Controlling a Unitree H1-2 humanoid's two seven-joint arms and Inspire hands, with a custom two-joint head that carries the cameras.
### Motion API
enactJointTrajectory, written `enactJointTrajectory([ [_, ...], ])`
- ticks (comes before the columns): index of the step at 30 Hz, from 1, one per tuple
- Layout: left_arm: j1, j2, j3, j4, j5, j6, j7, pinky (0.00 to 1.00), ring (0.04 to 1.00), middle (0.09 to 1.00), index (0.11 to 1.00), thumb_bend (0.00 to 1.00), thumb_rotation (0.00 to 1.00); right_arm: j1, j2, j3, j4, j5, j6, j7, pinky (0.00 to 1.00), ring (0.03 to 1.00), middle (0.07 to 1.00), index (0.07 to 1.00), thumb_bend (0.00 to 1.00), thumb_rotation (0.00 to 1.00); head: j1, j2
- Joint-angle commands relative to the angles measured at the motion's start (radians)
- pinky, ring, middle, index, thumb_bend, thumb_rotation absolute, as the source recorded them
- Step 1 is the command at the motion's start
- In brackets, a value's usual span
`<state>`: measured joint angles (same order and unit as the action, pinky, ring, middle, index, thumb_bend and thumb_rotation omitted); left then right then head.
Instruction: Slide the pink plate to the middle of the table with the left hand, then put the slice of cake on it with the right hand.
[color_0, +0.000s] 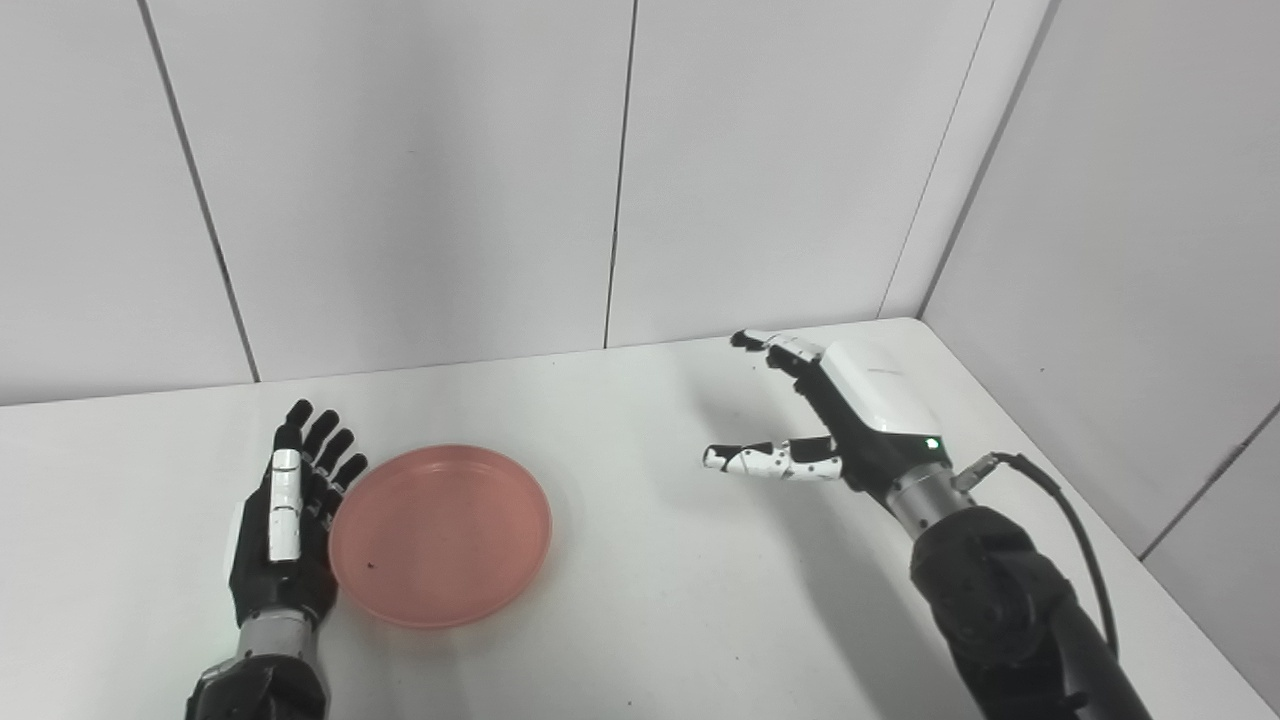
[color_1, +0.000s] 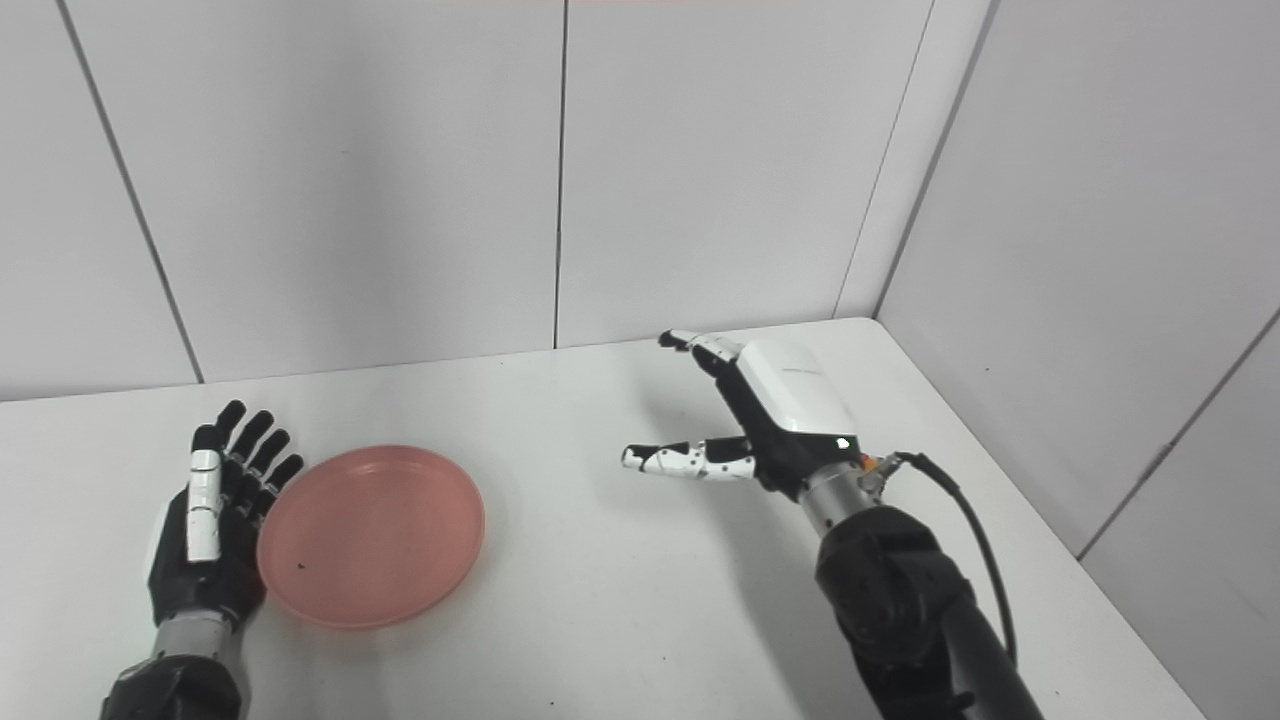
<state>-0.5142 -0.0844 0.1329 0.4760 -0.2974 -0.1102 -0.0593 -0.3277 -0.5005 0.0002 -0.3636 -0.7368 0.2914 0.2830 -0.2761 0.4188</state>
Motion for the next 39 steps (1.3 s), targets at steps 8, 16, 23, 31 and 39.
enactJointTrajectory([
  [8, 0.007, -0.012, 0.006, 0.036, 0.012, 0.030, 0.021, 0.87, 0.916, 0.912, 0.928, 0.70, 0.79, 0.002, -0.205, -0.140, 0.012, 0.033, 0.017, 0.067, 0.69, 0.841, 0.857, 0.825, 0.93, 0.55, 0.003, -0.004],
  [16, 0.019, -0.015, 0.004, 0.010, 0.013, 0.045, 0.029, 0.87, 0.913, 0.912, 0.943, 0.70, 0.80, 0.012, -0.322, -0.122, 0.028, 0.024, 0.057, 0.201, 0.73, 0.893, 0.880, 0.814, 0.94, 0.45, -0.001, -0.002],
  [23, 0.012, -0.005, 0.003, 0.009, 0.012, 0.050, 0.025, 0.87, 0.913, 0.910, 0.931, 0.71, 0.80, 0.022, -0.387, -0.133, 0.113, 0.096, 0.014, 0.223, 0.66, 0.815, 0.853, 0.805, 0.96, 0.48, -0.022, 0.038],
  [31, 0.010, 0.001, 0.005, -0.001, 0.008, 0.053, 0.023, 0.86, 0.904, 0.904, 0.909, 0.70, 0.80, -0.028, -0.436, -0.096, 0.152, 0.143, 0.024, 0.253, 0.69, 0.859, 0.892, 0.812, 0.92, 0.48, -0.030, 0.053],
  [39, 0.011, -0.002, 0.004, -0.009, 0.012, 0.071, 0.030, 0.86, 0.905, 0.901, 0.896, 0.71, 0.79, -0.036, -0.439, -0.062, 0.219, 0.148, 0.039, 0.237, 0.69, 0.836, 0.871, 0.818, 0.93, 0.50, -0.027, 0.053],
])
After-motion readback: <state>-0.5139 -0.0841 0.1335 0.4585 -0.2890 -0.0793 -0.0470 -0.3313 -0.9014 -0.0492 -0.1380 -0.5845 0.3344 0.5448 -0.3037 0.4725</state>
